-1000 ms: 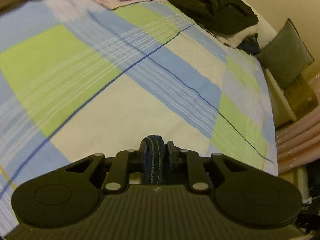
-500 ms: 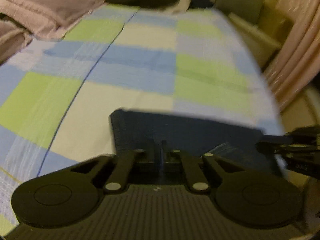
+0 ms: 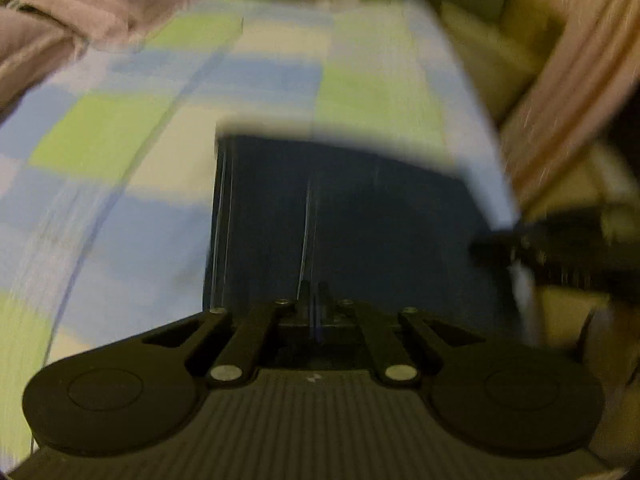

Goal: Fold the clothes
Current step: 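Lower the folded jeans onto the bedspread and open both tools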

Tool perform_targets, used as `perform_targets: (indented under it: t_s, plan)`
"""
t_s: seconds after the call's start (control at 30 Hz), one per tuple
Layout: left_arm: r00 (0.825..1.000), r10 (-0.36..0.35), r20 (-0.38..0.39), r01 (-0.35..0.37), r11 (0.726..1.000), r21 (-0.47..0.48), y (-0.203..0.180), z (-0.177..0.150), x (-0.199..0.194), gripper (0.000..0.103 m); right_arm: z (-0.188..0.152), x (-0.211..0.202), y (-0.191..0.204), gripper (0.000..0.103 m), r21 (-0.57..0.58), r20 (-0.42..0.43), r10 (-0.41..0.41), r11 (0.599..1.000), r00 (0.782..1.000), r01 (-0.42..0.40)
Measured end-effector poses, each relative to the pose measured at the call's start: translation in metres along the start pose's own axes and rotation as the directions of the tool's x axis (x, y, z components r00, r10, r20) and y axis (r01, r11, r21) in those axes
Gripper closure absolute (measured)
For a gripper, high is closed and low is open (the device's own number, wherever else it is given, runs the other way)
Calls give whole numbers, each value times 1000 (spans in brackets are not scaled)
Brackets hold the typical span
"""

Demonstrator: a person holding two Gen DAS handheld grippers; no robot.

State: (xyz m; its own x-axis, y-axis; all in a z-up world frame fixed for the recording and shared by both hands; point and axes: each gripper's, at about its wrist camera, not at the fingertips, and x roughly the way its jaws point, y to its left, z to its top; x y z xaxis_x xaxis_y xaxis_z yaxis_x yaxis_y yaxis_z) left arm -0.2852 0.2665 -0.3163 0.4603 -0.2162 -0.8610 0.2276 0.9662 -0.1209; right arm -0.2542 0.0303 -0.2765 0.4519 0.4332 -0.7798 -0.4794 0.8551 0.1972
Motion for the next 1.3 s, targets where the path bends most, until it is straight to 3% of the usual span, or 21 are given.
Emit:
perform_targets:
  t_s: [0.03, 0.1, 0.2, 0.33, 0.4, 0.5, 0.6, 0.8, 0.9, 0.97, 1.07, 1.23, 1.27, 1.3]
  plan:
    - [999, 32, 7, -32, 999, 15, 0, -13, 4, 102, -7, 8, 4, 90, -19, -28, -4, 1000, 1000, 4]
    - [999, 28, 32, -27, 999, -38, 4, -17, 3, 101, -18, 21, 10, 90, -57, -78, -14, 998, 997, 9]
    - [995, 87, 48, -84, 994, -64, 2, -17, -5, 102, -8, 18, 13, 90, -74, -110, -25, 997, 994, 17]
    - [991, 102, 90, -86, 983, -161, 1, -30, -44, 102, -7, -11, 17, 90, -36, -79, 15, 999, 997, -17]
    - [991, 116, 64, -100, 973, -207, 3, -43, -44, 102, -14, -21, 23, 90, -49, -83, 53, 997, 995, -57]
    - [988, 148, 32, -135, 959, -248, 2, -58, -33, 101, -33, 4, 25, 90, -34, -221, 67, 997, 973, -76]
    - [981, 192, 26, -180, 950, -257, -7, -50, -40, 102, -35, 9, 28, 90, -92, -215, 72, 991, 974, -94]
    - [978, 207, 35, -177, 904, -390, -32, -59, -81, 103, -21, -31, 27, 90, -58, -144, 132, 988, 981, -141]
    - [974, 226, -31, -220, 892, -394, -41, -72, -61, 103, -30, -33, 31, 90, -41, -156, 191, 979, 969, -200]
    - [970, 242, -20, -229, 886, -402, -44, -78, -54, 102, -45, -23, 38, 90, -41, -216, 212, 973, 953, -225]
    - [966, 258, -14, -240, 874, -422, -47, -78, -56, 102, -63, -10, 48, 90, -117, -231, 153, 976, 961, -184]
    - [963, 253, -93, -266, 838, -477, -56, -72, -91, 102, -47, -28, 44, 89, 23, -227, 140, 990, 964, -138]
    - [963, 249, -98, -265, 830, -491, -61, -72, -104, 101, -46, -37, 45, 87, 40, -228, 127, 992, 965, -121]
    - [962, 252, -106, -271, 820, -504, -66, -72, -118, 100, -45, -46, 48, 72, 50, -236, 118, 993, 965, -109]
